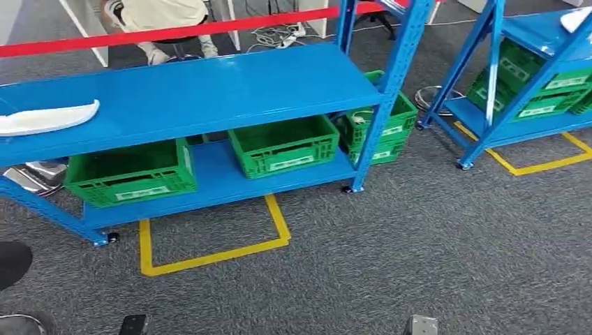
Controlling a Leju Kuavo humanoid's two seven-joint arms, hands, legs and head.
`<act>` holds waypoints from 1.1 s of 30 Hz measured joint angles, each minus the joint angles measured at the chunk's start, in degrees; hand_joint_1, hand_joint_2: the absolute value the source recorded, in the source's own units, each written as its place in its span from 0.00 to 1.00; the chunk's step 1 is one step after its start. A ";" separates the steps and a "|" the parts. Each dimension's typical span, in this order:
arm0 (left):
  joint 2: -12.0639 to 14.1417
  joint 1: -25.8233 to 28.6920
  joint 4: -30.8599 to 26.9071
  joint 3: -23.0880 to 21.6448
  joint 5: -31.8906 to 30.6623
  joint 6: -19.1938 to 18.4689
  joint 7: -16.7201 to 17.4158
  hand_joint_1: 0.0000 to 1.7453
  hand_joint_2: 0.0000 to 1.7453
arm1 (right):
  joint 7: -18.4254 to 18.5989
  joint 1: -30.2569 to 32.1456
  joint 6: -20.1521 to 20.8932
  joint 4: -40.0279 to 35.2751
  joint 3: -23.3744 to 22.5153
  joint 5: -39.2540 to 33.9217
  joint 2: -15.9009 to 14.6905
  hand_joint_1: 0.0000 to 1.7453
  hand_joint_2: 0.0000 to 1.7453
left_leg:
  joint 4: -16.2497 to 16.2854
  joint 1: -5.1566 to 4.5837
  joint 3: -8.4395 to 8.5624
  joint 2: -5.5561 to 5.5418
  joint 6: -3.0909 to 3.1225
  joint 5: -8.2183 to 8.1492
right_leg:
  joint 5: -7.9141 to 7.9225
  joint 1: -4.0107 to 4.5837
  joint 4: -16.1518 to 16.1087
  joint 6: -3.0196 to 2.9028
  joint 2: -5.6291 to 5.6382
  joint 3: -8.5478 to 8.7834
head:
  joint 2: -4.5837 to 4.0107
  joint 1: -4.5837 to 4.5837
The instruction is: Take the parts from the cabinet and place them on the table.
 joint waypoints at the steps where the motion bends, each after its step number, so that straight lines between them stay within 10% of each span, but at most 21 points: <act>1: -0.02 0.16 0.00 0.00 0.00 0.00 0.00 0.00 0.00 | 0.00 -0.11 0.00 0.00 0.00 0.04 0.00 0.00 0.00 | 0.00 0.12 -0.02 -0.49 0.16 0.00 | -1.28 -0.14 1.49 0.33 3.81 -0.31 | 0.00 0.17; 5: -0.07 -0.12 0.00 0.02 0.00 0.02 0.00 0.00 0.00 | 0.02 0.30 0.00 0.15 0.00 0.04 -0.07 0.00 0.00 | 0.01 0.01 -0.45 -3.69 0.89 0.26 | -8.03 -0.18 17.23 0.45 6.99 -7.81 | 0.00 0.52; 8: 0.00 0.03 0.00 0.07 0.09 0.02 0.00 0.00 0.00 | 0.04 0.19 0.02 0.24 0.00 -0.18 -0.09 0.00 0.00 | 0.06 0.02 -0.35 -6.42 0.68 0.46 | -2.02 -0.21 9.26 -0.11 7.68 -4.47 | 0.00 0.52; 10: -0.07 -0.03 0.00 0.09 0.09 0.02 0.00 0.00 0.00 | 0.04 0.10 0.07 0.26 0.00 -0.33 -0.11 0.00 0.00 | 0.08 0.10 -0.44 -7.72 0.30 0.65 | 0.57 -0.54 1.23 -0.57 12.55 -0.79 | 0.00 0.66; 14: -0.07 0.21 0.00 0.11 0.11 0.02 0.00 0.00 0.00 | 0.07 0.10 0.11 0.39 -0.02 -0.50 -0.13 0.00 0.00 | -0.17 0.46 -1.52 -10.25 -1.44 1.64 | 0.70 -0.25 0.42 -1.36 11.14 -0.24 | 0.00 0.54; 17: -0.04 0.00 0.00 0.15 0.17 0.02 0.00 0.00 0.00 | 0.00 0.17 0.24 0.42 -0.02 -0.68 -0.13 0.00 0.00 | 4.95 -0.04 -4.00 -4.11 -2.08 -2.30 | 1.29 -0.61 -0.38 -2.23 8.56 -0.08 | 0.00 -0.46; 19: -0.04 -0.23 0.00 0.15 0.17 0.02 0.00 0.00 0.00 | 0.00 0.38 0.61 0.44 -0.09 -1.12 -0.15 0.00 0.00 | 14.01 0.05 -8.19 -2.83 -2.37 -6.52 | 1.19 -0.46 -0.37 -2.39 6.58 -0.16 | 0.00 -0.44; 21: -0.05 -0.07 0.00 0.17 0.18 -0.04 0.00 0.00 0.00 | 0.02 0.32 0.55 0.44 -0.11 -1.25 -0.15 0.00 0.00 | 17.18 0.12 -9.46 -2.65 -2.48 -6.76 | 1.17 -0.47 -0.37 -2.38 5.06 -0.18 | 0.00 -0.46; 24: -0.04 0.11 0.00 0.22 0.17 -0.07 -0.02 0.00 0.00 | 0.02 0.06 1.05 0.44 -0.11 -1.25 -0.13 0.00 0.00 | 5.58 0.20 -2.64 -2.26 -2.32 -0.48 | 0.95 -0.56 -0.36 -2.02 4.22 -0.01 | 0.00 -0.48; 26: -0.09 -0.05 0.00 0.22 0.15 -0.07 -0.11 0.00 0.00 | 0.00 0.00 1.79 0.44 -0.11 -1.25 -0.18 0.00 0.00 | -0.84 0.06 0.98 -1.30 -1.92 -0.55 | 0.40 0.09 0.23 -1.29 4.04 -0.47 | 0.00 -0.74; 30: -0.04 0.10 0.00 0.37 0.15 -0.07 -0.22 0.00 0.00 | 0.00 0.02 1.79 0.42 -0.15 -1.33 -0.20 0.00 0.00 | -0.66 0.25 1.36 -2.00 -0.05 -1.07 | 0.75 -0.19 0.38 0.17 4.03 0.59 | 0.02 -0.31; 33: -0.07 0.03 0.00 0.39 0.15 -0.15 -0.33 0.00 0.00 | 0.00 0.04 1.35 0.42 -0.13 -1.22 -0.20 0.00 0.00 | -0.70 0.17 1.97 -2.14 0.79 -1.41 | -3.94 -0.41 9.02 0.64 6.52 -3.95 | 0.00 0.17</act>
